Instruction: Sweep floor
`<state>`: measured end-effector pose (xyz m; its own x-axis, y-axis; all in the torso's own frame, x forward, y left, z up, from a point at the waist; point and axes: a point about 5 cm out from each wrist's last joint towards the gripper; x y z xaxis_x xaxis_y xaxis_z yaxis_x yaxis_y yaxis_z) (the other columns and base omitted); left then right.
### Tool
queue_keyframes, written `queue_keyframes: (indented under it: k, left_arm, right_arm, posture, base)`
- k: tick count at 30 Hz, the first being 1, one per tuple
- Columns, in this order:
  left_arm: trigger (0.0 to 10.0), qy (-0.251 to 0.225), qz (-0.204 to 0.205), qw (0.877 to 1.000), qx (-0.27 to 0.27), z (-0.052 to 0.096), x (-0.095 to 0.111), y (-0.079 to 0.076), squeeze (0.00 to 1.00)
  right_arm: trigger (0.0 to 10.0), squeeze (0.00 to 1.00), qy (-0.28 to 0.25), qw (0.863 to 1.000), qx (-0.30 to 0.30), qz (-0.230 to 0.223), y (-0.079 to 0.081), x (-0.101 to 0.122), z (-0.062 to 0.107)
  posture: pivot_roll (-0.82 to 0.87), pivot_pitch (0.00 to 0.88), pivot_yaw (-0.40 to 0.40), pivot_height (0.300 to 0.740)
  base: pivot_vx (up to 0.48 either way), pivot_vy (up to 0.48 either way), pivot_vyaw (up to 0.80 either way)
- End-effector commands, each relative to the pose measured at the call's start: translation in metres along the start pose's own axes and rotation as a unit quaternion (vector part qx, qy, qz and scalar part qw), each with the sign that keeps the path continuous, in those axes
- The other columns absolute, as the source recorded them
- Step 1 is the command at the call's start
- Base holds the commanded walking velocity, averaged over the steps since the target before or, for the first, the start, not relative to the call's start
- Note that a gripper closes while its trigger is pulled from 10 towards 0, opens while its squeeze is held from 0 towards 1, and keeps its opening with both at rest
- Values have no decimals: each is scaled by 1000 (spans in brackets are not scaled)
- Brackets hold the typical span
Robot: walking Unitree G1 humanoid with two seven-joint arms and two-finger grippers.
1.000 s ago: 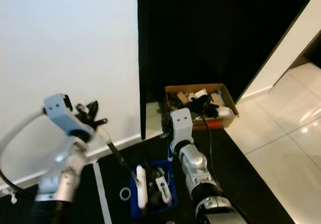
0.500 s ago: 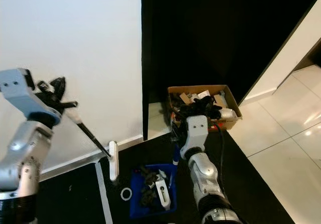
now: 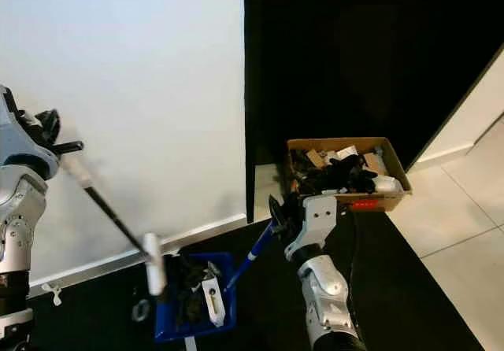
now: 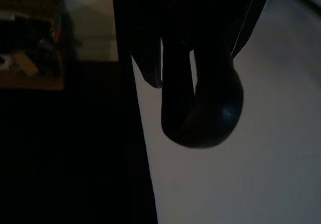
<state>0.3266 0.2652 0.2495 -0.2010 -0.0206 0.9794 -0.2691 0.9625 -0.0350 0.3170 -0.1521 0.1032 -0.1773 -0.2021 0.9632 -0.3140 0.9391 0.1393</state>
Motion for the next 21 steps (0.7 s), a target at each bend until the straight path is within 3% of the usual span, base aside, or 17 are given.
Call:
queue_keyframes:
  k: [1, 4, 10, 15, 21]
  left_arm:
    - [10000, -48, -55, 996, 57, -5, 18, 20, 110]
    - [10000, -72, -86, 991, 79, -7, 25, 28, 106]
    - [10000, -82, -68, 990, 94, -9, 33, 41, 106]
    - [10000, -81, -65, 992, 72, -8, 31, 36, 102]
    - [10000, -38, -106, 993, 45, -3, 3, 24, 102]
  right_arm:
    - [10000, 0, -1, 1000, -2, 5, -4, 2, 3]
    - [10000, 0, 1, 1000, 1, 6, -4, 2, 3]
    - [10000, 0, 5, 1000, 7, 0, 0, 4, 0]
    - [10000, 0, -3, 1000, -1, -19, -1, 9, -3]
    - [10000, 0, -35, 998, -20, -50, -9, 23, -3]
  posture:
    - [69, 109, 106, 740]
    - [68, 108, 103, 740]
    - [72, 94, 87, 740]
    - [73, 85, 84, 740]
    - [62, 66, 91, 740]
  base:
    - [0, 0, 0]
    - [0, 0, 0]
    - [0, 0, 0]
    - [0, 0, 0]
    - [0, 0, 0]
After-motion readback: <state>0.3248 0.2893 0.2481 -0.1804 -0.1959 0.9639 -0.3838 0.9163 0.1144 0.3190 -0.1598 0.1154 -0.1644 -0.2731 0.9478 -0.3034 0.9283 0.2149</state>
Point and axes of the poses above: a point about 5 cm out from each wrist's last joint towards the gripper, its own z axis pointing back from the gripper into the wrist, its own x axis along the axis of the wrist's last joint, y = z × x, and after that the axes turned 3 degrees about -z, right-handed
